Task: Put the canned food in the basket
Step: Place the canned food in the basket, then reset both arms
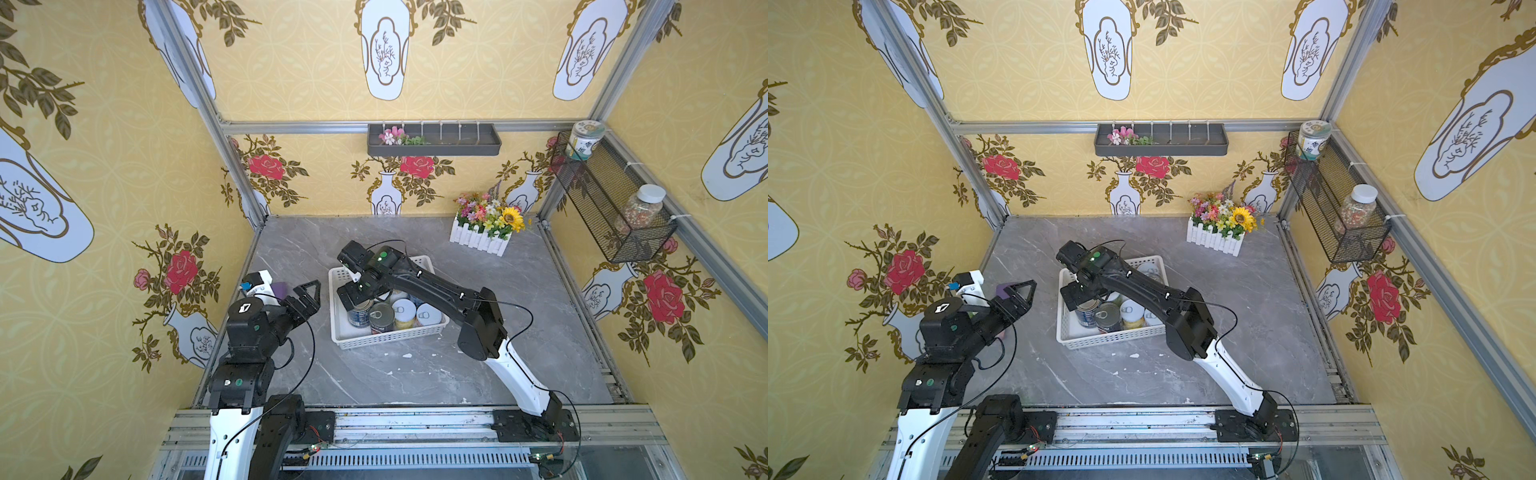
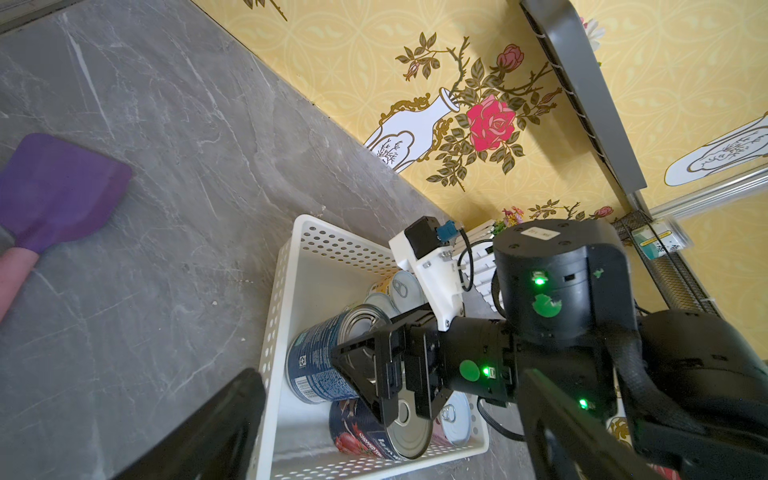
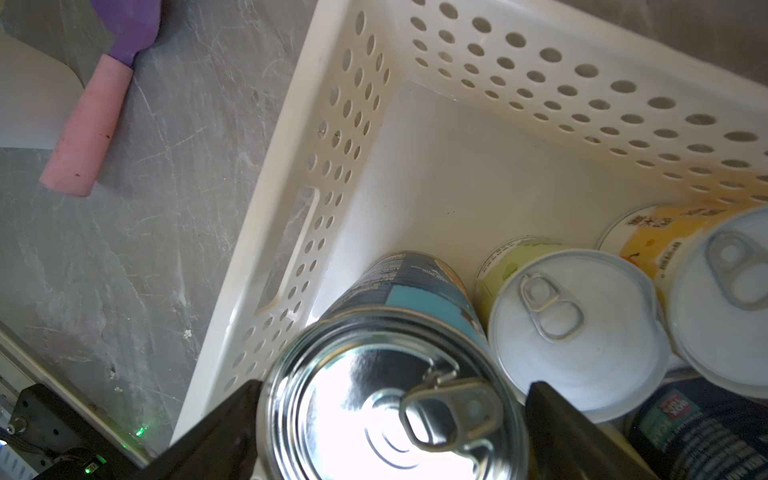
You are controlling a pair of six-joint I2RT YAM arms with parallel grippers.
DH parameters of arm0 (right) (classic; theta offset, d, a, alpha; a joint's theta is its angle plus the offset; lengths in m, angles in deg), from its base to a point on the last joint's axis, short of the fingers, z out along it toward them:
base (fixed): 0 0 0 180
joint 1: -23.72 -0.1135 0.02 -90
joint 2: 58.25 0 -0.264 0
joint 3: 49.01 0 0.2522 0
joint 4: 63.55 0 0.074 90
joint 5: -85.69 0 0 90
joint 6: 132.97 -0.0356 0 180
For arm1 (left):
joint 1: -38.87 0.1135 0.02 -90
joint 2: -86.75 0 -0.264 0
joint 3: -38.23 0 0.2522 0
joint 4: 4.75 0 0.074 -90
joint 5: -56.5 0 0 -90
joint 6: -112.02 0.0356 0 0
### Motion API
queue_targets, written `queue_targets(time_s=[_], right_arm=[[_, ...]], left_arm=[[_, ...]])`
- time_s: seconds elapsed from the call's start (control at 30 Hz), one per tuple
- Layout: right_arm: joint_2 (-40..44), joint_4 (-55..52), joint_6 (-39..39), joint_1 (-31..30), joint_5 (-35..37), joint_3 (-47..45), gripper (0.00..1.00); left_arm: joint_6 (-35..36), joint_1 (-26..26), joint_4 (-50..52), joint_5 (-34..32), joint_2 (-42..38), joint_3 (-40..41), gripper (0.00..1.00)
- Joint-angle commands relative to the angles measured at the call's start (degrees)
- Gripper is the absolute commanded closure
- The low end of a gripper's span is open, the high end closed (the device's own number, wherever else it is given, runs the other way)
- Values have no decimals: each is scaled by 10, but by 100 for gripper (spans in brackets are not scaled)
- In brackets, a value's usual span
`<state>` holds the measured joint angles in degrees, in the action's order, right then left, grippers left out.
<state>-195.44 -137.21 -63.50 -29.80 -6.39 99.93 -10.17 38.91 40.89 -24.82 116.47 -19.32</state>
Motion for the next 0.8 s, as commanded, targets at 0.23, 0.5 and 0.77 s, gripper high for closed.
queue_targets(time_s=[0.23, 0.5, 0.77], right_arm=[[211, 137, 59, 19, 24, -128, 3], [686, 536, 168, 53, 213, -689, 3], [900, 762, 212, 224, 432, -1009, 3]], left_arm=[[-7, 7, 5, -25, -8, 0, 0], [-40, 11, -42, -82, 17, 25, 0], [-64, 10, -323, -269, 70, 184, 0]])
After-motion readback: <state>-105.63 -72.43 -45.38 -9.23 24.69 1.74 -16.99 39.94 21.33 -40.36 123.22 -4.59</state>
